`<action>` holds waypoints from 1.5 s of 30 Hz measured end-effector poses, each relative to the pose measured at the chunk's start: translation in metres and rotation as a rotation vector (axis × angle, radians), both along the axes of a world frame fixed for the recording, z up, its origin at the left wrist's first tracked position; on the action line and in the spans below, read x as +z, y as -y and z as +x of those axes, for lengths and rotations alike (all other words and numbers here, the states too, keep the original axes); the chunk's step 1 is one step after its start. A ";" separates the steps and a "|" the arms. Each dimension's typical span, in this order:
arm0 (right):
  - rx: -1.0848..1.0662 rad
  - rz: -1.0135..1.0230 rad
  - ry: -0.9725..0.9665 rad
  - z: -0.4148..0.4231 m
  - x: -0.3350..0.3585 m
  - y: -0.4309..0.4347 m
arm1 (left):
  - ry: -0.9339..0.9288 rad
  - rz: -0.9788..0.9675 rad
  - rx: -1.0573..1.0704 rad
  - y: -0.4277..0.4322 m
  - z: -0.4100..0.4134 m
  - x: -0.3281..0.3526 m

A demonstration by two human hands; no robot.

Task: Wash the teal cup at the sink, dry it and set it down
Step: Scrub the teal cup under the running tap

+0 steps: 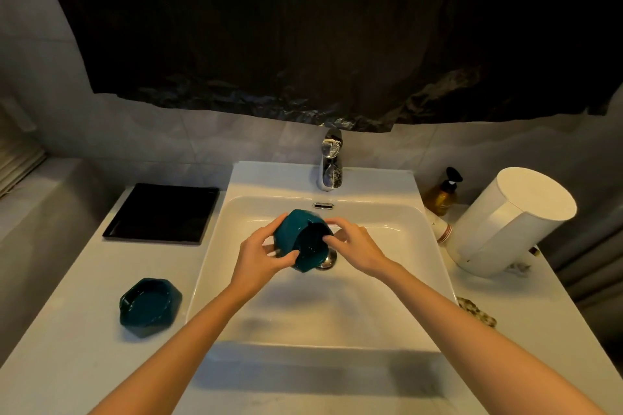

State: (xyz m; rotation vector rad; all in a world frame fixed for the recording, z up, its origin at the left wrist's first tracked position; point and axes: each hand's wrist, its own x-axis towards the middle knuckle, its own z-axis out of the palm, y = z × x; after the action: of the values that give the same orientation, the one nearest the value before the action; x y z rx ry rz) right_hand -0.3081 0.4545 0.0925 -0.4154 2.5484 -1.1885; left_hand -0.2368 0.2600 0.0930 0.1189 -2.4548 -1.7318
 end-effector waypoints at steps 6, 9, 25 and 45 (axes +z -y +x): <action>-0.054 0.205 -0.228 0.000 0.032 -0.002 | 0.312 0.246 0.165 0.000 -0.008 -0.006; -0.170 0.099 -0.568 -0.009 0.057 -0.001 | 0.408 0.441 0.179 0.000 -0.016 -0.002; 0.098 0.513 -1.164 -0.091 0.058 0.019 | 0.406 0.637 0.028 -0.026 -0.086 -0.016; -0.012 0.049 -1.002 -0.088 0.039 0.012 | 0.152 0.668 -0.032 -0.036 -0.108 -0.059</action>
State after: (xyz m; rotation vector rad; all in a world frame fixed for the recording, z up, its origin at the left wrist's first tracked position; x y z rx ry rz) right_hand -0.3965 0.4428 0.1313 -1.2387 3.3618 -1.0678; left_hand -0.3449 0.2957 0.0343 0.2838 -1.8594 -2.5639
